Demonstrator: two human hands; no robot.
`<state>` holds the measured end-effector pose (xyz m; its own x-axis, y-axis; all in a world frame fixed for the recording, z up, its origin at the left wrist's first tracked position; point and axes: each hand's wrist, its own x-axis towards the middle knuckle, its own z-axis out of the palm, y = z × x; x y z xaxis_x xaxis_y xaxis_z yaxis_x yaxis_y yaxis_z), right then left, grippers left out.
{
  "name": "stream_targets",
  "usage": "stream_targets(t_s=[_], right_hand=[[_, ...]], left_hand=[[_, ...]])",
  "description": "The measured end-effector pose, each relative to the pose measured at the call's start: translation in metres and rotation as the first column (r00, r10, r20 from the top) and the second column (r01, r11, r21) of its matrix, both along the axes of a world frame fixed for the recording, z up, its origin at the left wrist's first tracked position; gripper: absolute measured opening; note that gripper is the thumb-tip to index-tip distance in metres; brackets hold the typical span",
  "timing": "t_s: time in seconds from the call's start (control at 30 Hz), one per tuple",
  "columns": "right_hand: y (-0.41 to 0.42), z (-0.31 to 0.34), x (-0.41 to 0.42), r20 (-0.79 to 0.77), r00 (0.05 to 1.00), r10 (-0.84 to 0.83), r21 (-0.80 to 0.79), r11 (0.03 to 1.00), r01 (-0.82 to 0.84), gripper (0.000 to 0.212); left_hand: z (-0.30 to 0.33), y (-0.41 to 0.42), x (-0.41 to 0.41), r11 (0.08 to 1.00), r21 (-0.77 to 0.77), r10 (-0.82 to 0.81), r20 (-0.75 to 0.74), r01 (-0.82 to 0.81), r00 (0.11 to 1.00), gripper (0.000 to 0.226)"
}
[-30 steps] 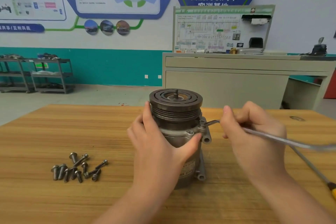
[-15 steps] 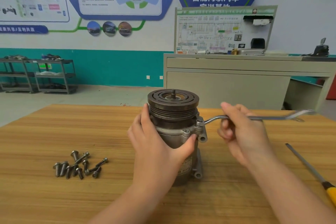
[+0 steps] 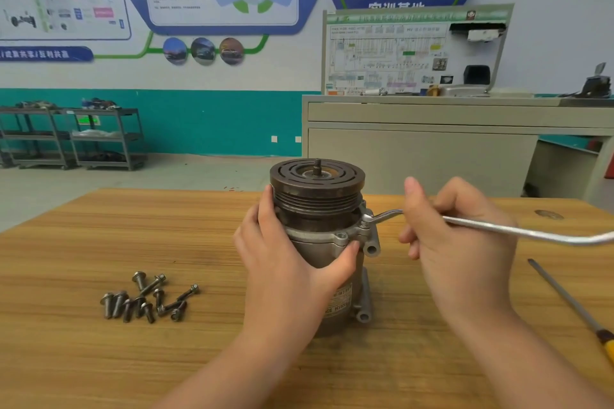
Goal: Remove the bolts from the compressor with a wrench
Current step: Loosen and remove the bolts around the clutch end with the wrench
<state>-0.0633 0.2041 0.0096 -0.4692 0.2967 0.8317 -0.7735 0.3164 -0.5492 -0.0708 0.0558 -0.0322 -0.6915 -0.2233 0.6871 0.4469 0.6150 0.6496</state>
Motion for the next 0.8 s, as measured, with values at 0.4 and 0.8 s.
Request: stream_targets(t_s=[0.4, 0.8], right_hand=[[-0.016, -0.003, 0.01, -0.251, 0.955, -0.156, 0.354, 0.904, 0.241, 0.042], [-0.015, 0.002, 0.009, -0.205, 0.976, -0.077, 0.485, 0.858, 0.17, 0.043]], left_hand=[[-0.001, 0.0, -0.003, 1.0, -0.016, 0.006, -0.011, -0.006, 1.0, 0.115], [0.006, 0.002, -0.001, 1.0, 0.014, 0.021, 0.035, -0.021, 0.999, 0.115]])
